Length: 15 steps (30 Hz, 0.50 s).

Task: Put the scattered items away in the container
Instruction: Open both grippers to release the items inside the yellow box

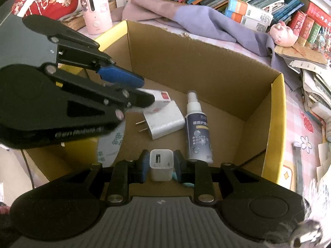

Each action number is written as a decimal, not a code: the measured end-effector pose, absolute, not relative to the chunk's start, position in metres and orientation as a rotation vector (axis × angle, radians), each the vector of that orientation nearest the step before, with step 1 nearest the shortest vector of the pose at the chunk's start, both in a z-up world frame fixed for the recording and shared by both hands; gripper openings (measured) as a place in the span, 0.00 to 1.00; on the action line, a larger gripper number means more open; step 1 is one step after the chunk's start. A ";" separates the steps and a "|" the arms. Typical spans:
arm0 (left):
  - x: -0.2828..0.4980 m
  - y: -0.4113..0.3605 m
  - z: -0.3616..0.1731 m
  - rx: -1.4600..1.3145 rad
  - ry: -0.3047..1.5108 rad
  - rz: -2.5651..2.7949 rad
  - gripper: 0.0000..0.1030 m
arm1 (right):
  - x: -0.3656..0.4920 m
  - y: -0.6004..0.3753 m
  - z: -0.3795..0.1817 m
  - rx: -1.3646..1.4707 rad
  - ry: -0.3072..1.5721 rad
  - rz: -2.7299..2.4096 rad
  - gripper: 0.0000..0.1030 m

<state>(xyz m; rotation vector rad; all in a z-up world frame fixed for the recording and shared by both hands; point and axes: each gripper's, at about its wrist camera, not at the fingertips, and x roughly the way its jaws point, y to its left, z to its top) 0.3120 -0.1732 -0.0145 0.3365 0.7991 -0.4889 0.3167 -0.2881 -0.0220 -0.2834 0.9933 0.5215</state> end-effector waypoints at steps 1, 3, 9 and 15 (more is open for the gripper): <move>0.310 -0.174 -0.013 0.343 0.789 -0.483 0.46 | 0.316 -0.288 -0.021 -0.278 0.987 0.517 0.36; 0.305 -0.174 -0.009 0.351 0.766 -0.475 0.53 | 0.313 -0.290 -0.018 -0.269 0.966 0.501 0.37; 0.293 -0.167 0.003 0.347 0.707 -0.427 0.65 | 0.305 -0.292 -0.009 -0.238 0.918 0.486 0.38; 0.275 -0.156 0.021 0.299 0.646 -0.378 0.73 | 0.291 -0.291 0.004 -0.219 0.844 0.475 0.42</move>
